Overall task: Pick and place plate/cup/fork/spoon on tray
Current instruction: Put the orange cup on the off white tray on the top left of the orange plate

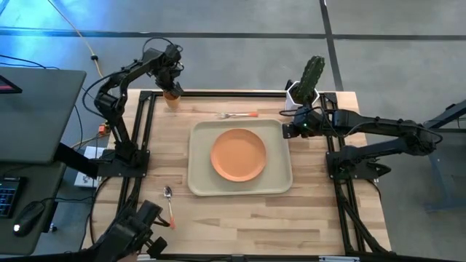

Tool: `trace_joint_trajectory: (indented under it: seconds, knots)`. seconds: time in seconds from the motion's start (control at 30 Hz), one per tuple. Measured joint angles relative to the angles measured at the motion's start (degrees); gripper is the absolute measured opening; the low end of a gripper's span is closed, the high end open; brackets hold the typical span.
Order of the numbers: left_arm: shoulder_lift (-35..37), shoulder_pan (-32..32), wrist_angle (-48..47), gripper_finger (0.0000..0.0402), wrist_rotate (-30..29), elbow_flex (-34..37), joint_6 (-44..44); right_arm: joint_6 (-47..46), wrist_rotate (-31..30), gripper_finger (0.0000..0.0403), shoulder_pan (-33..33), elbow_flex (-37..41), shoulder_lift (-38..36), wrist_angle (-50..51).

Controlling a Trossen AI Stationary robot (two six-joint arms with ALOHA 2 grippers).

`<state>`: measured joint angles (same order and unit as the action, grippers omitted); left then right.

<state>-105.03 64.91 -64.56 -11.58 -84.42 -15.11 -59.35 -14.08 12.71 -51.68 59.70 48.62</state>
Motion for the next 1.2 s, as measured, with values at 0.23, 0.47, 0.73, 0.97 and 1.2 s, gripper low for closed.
trace_joint_trajectory:
  seconds: [0.23,0.47,0.73,0.97,1.2]
  knots:
    - [10.45,-6.52,-2.28,0.0001,2.03,0.20,5.39,1.42,-1.00,0.0140,0.00,0.00,0.00,0.02]
    - [16.56,-24.24,-1.69,0.0001,3.51,2.96,15.82,3.00,-1.95,0.0140,0.04,0.00,0.00,0.02]
    - [12.27,-37.63,4.36,0.0001,3.59,6.93,23.81,6.72,0.35,0.0140,0.04,0.00,0.00,0.00]
    - [5.88,-39.46,4.14,0.0001,5.71,6.93,25.52,6.57,-2.04,0.0140,-2.38,0.00,0.00,-0.14]
    - [2.40,-40.89,4.55,0.0008,7.10,6.82,28.03,8.44,-2.89,0.0140,-5.77,0.00,0.00,-1.12]
